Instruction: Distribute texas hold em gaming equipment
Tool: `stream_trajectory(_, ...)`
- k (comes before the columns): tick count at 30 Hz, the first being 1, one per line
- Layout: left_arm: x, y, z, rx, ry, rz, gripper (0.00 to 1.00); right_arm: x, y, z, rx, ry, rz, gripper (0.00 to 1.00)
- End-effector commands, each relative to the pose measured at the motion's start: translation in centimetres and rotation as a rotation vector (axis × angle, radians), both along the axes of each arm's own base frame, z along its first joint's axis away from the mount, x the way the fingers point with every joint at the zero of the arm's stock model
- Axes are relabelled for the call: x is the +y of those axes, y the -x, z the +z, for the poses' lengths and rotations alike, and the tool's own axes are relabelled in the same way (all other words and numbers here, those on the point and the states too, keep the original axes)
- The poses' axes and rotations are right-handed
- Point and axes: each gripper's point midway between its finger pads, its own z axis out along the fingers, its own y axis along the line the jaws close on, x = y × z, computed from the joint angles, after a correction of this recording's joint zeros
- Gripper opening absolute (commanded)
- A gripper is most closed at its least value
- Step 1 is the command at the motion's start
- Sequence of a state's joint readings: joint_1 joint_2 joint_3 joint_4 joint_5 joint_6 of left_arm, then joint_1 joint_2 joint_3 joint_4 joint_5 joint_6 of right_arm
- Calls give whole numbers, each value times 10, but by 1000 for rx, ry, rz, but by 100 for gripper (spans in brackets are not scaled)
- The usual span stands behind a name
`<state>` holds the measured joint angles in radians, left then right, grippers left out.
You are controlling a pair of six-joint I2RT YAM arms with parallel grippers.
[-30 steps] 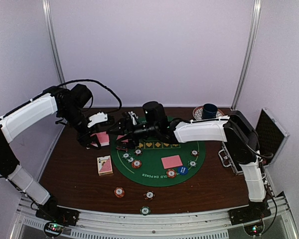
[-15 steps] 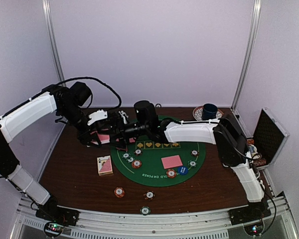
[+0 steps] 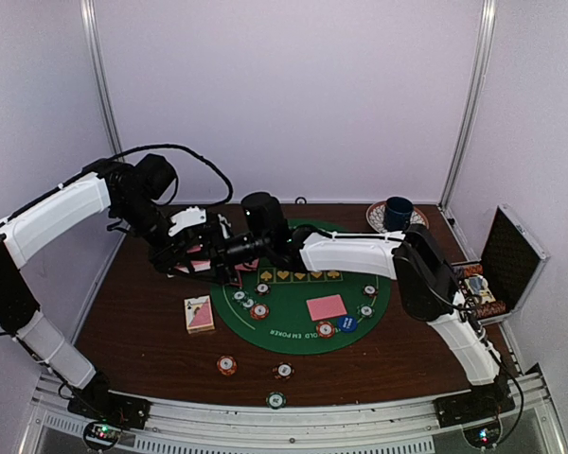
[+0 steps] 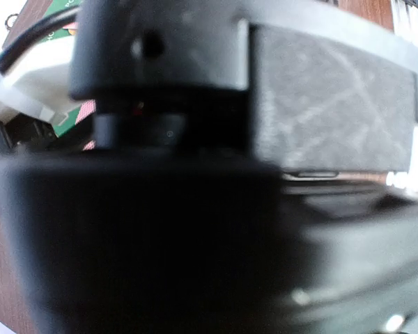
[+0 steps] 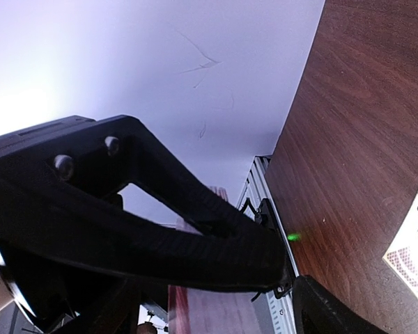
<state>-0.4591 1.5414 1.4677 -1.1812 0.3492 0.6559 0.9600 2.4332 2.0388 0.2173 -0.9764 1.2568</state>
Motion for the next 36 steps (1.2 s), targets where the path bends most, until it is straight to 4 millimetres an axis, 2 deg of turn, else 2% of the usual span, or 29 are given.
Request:
stream_trajectory(1,-6,-5,14,-26,42,-3,0,2,6,-4,-5,5,38,77)
stream_trajectory(6,-6,-3,14,-24,46,-3,0,-6,3,-17,-5,48,35,72)
stream_trajectory(10,-6,-3,15,-26,48,-3,0,-14,-2,-20,-7,64,24,68)
stream_trajectory(16,-5,-2,16,-30,46,-4,0,-26,-7,-13,-24,67,10,62)
stream_trajectory(22,-5,-1,14,-26,46,-5,0,-31,-7,-1,-39,54,8,60)
stream_trajectory(28,-5,1,16,-28,50,-5,0,-38,-11,0,-39,58,2,56)
stream_trajectory(33,-5,2,16,-26,53,-7,0,-45,-14,1,-47,70,-6,56)
stream_trajectory(36,-5,3,14,-21,51,-7,0,-47,-13,11,-63,51,-3,61)
